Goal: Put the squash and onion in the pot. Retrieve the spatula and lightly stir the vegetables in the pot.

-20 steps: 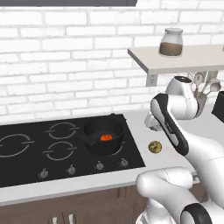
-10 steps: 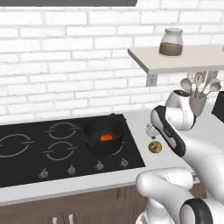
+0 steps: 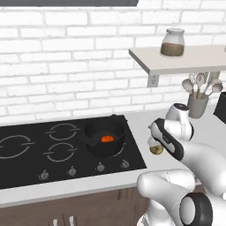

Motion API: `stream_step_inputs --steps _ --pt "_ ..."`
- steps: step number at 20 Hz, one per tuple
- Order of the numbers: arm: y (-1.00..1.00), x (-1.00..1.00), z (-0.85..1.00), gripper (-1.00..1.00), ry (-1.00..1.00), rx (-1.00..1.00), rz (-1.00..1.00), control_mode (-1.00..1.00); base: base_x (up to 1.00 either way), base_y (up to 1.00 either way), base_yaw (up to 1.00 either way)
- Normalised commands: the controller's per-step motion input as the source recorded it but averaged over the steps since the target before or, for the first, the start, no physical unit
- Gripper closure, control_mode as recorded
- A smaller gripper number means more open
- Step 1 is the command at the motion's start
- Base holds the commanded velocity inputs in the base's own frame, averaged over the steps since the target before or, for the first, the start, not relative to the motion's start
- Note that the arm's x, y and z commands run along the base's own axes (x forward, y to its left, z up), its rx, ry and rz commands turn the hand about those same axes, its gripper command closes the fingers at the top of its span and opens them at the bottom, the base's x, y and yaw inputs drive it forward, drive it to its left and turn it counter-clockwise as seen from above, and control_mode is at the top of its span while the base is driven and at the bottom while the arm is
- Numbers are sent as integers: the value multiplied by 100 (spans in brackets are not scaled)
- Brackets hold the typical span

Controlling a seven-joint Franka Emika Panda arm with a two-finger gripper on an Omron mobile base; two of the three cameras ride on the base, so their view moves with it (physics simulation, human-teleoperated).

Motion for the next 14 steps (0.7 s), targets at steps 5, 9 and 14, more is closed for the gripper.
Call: stream_step_inputs --steps 5,9,14 --pt "-13 26 -27 -100 1 -1 0 -100 0 0 0" --pt "-6 34 -26 -100 2 0 0 -100 0 0 0" --pt "0 36 -34 -100 5 0 0 -100 0 0 0"
